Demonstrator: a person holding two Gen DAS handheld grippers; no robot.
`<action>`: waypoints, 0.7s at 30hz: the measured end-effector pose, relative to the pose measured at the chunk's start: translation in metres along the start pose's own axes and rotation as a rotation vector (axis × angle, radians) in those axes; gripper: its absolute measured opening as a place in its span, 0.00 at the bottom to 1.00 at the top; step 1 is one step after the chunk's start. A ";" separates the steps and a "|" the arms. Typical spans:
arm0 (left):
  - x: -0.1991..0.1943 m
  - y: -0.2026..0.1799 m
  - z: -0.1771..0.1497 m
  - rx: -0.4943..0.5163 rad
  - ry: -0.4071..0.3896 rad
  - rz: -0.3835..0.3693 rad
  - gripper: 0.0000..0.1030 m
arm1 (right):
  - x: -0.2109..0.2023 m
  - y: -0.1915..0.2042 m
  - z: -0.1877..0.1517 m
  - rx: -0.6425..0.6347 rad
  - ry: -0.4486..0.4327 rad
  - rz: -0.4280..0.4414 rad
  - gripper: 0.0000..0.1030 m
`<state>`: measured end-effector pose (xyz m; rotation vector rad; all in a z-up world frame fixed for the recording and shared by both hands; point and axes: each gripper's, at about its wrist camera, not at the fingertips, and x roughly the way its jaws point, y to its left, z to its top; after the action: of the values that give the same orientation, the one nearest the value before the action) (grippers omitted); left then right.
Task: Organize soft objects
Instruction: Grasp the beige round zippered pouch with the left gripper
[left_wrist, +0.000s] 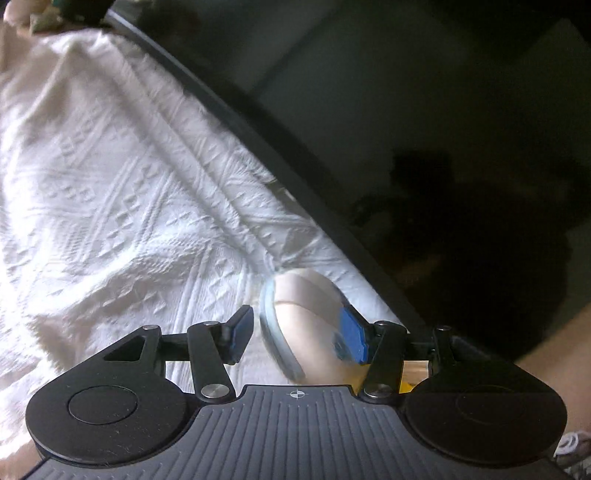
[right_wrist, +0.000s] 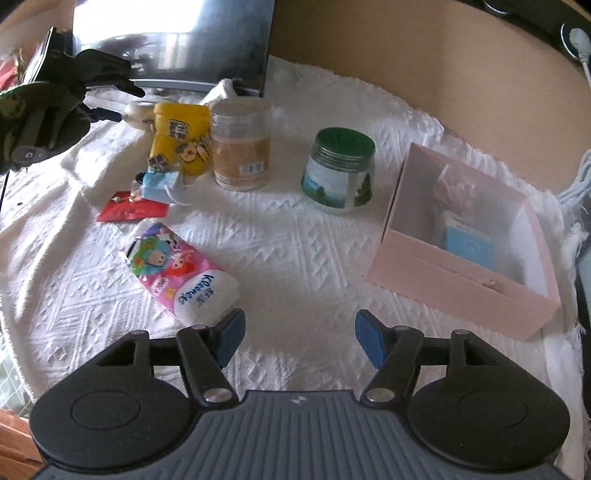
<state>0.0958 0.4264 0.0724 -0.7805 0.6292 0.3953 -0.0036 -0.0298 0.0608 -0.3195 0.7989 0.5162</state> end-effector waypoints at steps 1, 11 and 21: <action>0.006 0.001 0.003 0.001 0.005 -0.001 0.55 | 0.002 -0.001 0.001 0.006 0.006 -0.003 0.64; 0.038 -0.021 0.008 0.095 0.026 -0.037 0.56 | 0.019 -0.009 0.000 0.054 0.061 -0.022 0.64; -0.001 -0.033 -0.006 0.193 -0.017 -0.043 0.50 | 0.025 -0.010 0.004 0.049 0.038 -0.021 0.64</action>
<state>0.1110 0.4004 0.0871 -0.6051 0.6236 0.2964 0.0186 -0.0280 0.0454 -0.2925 0.8428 0.4710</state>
